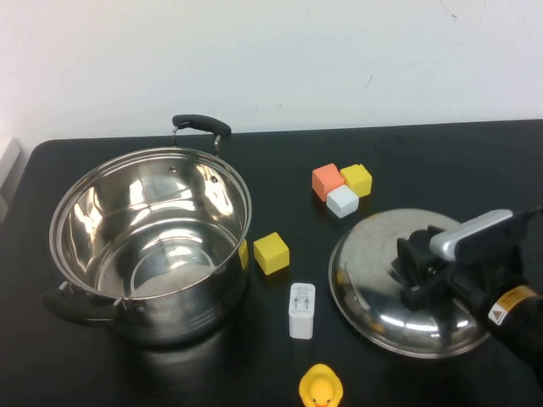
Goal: Cover the pot
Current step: Pick up the pot lid, then place the pot lid on the pot
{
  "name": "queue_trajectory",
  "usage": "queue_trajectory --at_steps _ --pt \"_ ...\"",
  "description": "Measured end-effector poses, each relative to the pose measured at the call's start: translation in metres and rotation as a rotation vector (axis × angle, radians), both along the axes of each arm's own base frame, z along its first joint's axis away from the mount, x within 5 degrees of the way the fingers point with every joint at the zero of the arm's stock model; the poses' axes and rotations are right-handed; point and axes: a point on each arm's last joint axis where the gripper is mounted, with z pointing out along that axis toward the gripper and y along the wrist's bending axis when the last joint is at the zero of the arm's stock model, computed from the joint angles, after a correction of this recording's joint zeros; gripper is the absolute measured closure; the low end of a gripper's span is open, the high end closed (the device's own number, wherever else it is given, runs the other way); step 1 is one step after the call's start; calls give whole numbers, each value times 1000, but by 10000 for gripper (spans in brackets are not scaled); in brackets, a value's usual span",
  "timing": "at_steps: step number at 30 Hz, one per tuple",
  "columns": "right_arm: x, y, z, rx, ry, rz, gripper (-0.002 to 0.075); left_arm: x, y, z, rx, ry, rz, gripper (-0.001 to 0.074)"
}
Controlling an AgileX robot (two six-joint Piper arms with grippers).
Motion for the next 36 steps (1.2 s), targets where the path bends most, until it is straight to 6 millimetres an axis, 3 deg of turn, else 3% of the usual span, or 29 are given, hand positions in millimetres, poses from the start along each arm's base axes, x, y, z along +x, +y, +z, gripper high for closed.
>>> queue_trajectory --at_steps 3,8,13,20,27,32,36 --pt "-2 2 23 14 -59 36 379 0 0 0 0 0 0 737" --pt "-16 3 89 90 -216 106 379 0 0 0 0 0 0 737" --pt "-31 7 147 89 -140 187 379 0 0 0 0 0 0 737" --pt "-25 50 217 60 -109 397 379 0 0 0 0 0 0 737" --pt "6 126 219 96 -96 647 379 0 0 0 0 0 0 737" --pt "28 182 200 39 -145 750 379 0 0 0 0 0 0 737" --pt "36 214 188 -6 -204 805 379 0 0 0 0 0 0 738"
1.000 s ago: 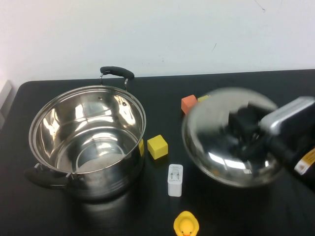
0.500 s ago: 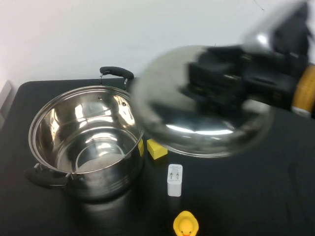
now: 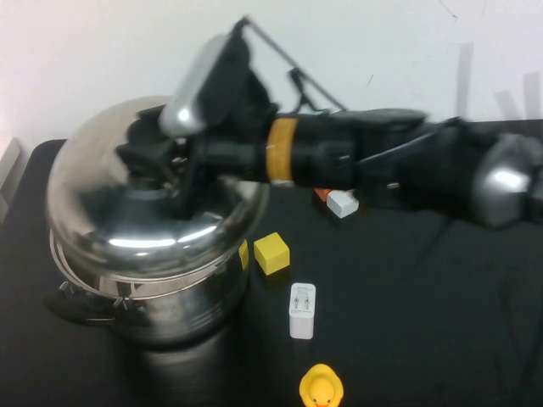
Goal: Cover the pot
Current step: Place the pot lid on the pot
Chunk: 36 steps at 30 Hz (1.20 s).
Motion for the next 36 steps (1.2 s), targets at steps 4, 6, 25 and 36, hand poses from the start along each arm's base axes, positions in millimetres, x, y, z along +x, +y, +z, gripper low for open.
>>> queue_trajectory --at_steps 4,6,25,36 --pt "7 22 -15 -28 -50 15 379 0 0 0 0 0 0 737" --pt "10 27 -23 -37 -58 8 379 0 0 0 0 0 0 737" --pt "29 36 -53 -37 61 -95 380 0 0 0 0 0 0 737" --pt "29 38 -61 -25 148 -93 380 0 0 0 0 0 0 737"
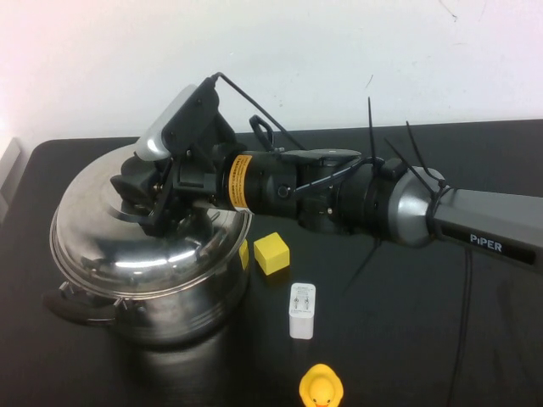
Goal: Cover the pot
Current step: Place the pot lid on the pot
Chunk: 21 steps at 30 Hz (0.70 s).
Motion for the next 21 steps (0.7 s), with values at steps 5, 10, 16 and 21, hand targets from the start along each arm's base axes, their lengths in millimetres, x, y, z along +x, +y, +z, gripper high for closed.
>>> queue_trajectory --at_steps 5,10,16,21 --pt "0 0 0 -3 -1 5 380 0 0 0 0 0 0 737" --pt "-1 0 0 -7 -3 7 380 0 0 0 0 0 0 737" --pt "-1 0 0 -6 -1 7 380 0 0 0 0 0 0 737" --pt "-1 0 0 -6 -1 7 380 0 0 0 0 0 0 737"
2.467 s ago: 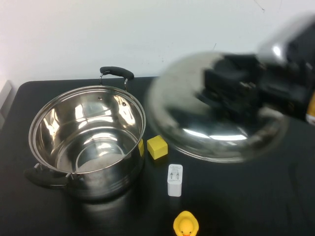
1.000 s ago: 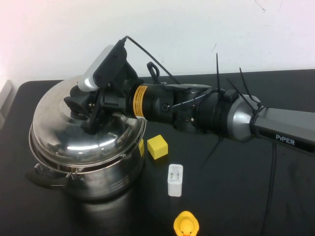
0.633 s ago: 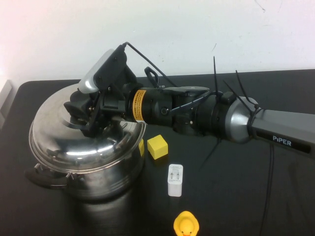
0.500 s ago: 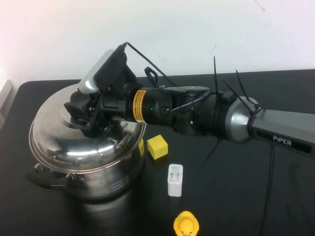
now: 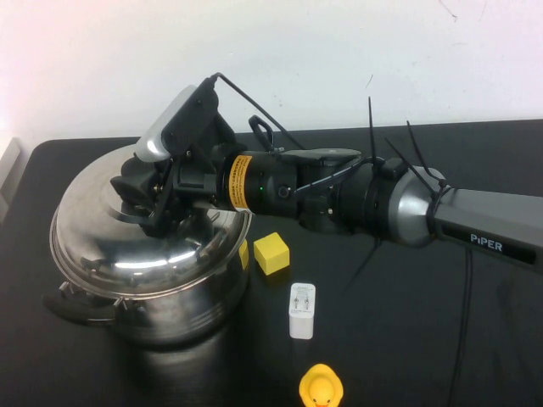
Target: Cover the pot
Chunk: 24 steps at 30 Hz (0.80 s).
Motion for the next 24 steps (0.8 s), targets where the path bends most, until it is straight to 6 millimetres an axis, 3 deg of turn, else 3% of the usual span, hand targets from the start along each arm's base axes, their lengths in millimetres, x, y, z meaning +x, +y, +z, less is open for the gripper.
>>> queue_trajectory --at_steps 5,9,11,14,19,24 --pt "0 0 0 -1 -2 0 363 0 0 0 0 0 0 737" --pt "0 0 1 -22 -62 17 245 0 0 0 0 0 0 737" --pt "-1 -1 6 -27 -94 21 220 0 0 0 0 0 0 737" --pt "-6 -6 30 -2 -135 15 219 0 0 0 0 0 0 737" --pt "-29 -31 82 34 -190 -19 351 0 0 0 0 0 0 737" --pt "-60 -72 94 -22 -132 -145 550 0 0 0 0 0 0 737"
